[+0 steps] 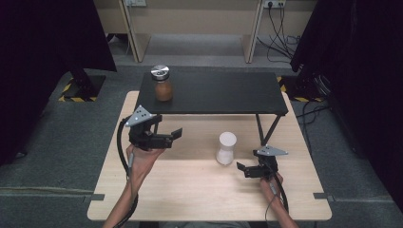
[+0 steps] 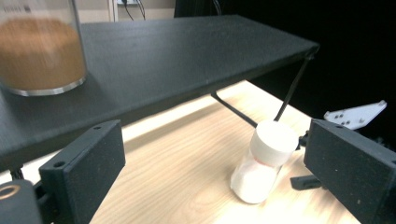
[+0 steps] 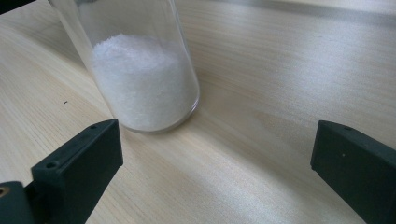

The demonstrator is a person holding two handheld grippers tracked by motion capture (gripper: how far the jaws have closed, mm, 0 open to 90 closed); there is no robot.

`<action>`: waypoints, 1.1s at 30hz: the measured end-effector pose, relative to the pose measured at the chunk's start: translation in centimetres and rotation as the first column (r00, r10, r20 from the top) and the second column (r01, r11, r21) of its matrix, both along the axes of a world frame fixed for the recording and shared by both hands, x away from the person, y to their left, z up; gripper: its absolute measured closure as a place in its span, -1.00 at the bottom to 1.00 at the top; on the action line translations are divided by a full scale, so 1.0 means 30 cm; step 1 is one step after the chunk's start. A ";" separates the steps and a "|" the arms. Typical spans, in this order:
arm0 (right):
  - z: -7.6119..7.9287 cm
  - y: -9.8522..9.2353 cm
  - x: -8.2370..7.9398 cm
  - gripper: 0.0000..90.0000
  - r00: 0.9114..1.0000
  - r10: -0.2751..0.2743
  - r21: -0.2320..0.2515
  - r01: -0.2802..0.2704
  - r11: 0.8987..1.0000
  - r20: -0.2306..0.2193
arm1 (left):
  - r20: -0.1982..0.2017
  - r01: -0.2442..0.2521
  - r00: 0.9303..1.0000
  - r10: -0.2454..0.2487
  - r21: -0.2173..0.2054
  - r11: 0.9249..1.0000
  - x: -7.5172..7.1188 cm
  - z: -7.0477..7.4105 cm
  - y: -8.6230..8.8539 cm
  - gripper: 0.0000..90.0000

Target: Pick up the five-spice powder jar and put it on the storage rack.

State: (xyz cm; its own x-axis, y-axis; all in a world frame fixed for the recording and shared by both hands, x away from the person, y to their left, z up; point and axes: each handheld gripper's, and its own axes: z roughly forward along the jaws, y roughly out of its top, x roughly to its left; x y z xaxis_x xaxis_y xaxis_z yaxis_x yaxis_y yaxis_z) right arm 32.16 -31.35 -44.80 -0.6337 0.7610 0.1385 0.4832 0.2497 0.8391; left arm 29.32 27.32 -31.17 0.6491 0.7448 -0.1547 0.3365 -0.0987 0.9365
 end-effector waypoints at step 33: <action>0.000 0.001 0.001 -0.95 1.000 0.005 -0.004 -0.005 1.000 0.002 | -0.093 0.049 0.994 -0.052 -0.033 0.998 -0.005 -0.425 0.016 -0.92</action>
State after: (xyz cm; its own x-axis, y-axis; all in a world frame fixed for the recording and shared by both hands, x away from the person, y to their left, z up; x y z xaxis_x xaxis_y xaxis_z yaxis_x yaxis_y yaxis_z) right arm 32.18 -31.32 -44.80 -0.6380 0.7582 0.1343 0.4800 0.2553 0.8393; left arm 29.17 27.78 -43.92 0.6674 0.7053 -0.2388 0.4179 -0.0893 0.9041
